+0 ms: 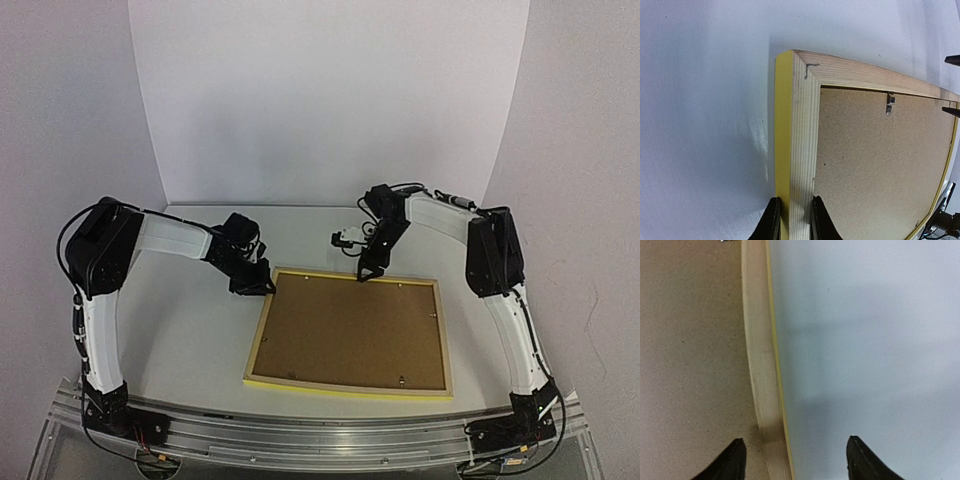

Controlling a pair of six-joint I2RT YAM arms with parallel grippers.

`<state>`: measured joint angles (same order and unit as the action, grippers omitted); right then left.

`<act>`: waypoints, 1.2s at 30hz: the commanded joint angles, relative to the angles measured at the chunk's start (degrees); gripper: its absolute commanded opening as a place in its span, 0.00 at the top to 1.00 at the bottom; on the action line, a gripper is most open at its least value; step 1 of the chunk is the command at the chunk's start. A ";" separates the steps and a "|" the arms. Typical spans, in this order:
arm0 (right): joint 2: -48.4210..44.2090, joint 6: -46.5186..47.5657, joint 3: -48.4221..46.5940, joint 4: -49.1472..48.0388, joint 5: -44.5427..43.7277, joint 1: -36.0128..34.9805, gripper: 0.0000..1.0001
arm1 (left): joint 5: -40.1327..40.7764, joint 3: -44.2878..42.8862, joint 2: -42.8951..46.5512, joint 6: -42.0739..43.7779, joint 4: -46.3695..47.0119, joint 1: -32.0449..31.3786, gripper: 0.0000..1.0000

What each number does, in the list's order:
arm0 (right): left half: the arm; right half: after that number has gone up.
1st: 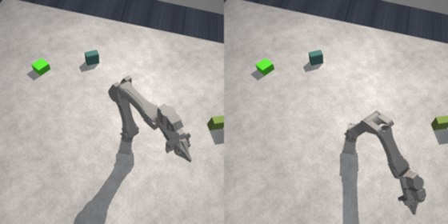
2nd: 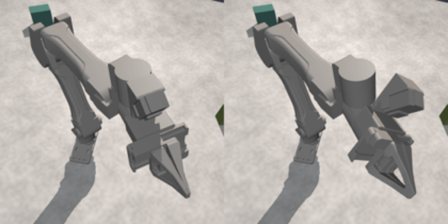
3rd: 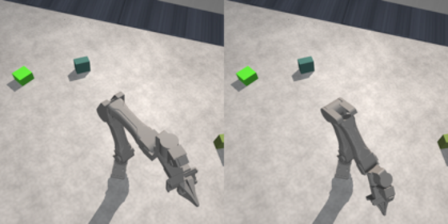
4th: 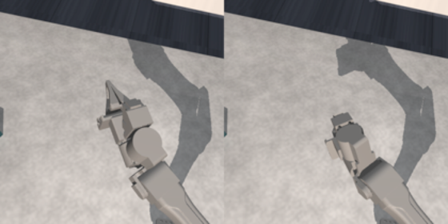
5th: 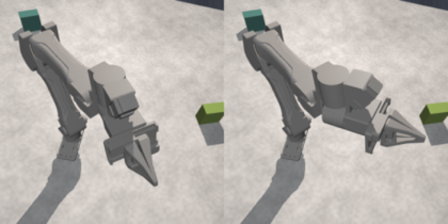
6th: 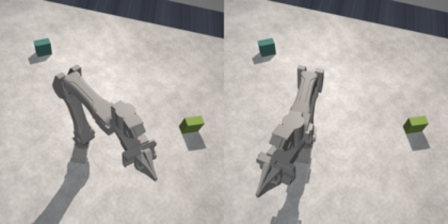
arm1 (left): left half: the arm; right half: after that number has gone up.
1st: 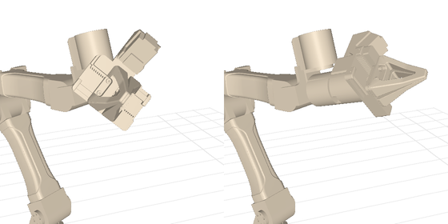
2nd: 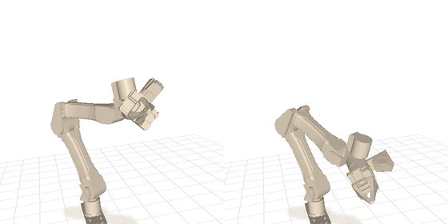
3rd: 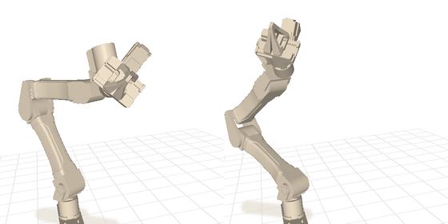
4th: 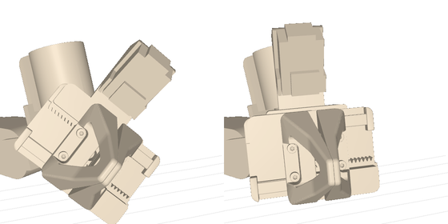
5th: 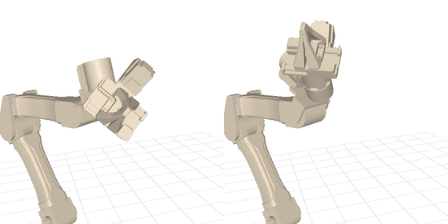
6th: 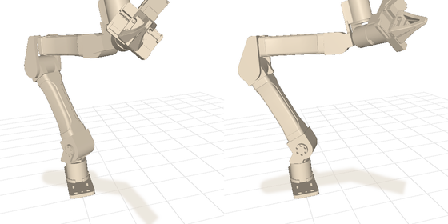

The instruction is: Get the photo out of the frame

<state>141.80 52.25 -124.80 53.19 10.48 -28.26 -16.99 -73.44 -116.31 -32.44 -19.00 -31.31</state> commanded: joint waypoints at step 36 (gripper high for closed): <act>-19.13 -38.31 48.49 -65.58 -17.04 -37.64 0.14 | 9.66 21.83 13.29 -15.31 5.65 -4.44 1.00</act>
<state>120.30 11.89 -75.50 -5.08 -2.62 -66.42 -6.19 -53.87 -103.11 -45.67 -8.80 -35.04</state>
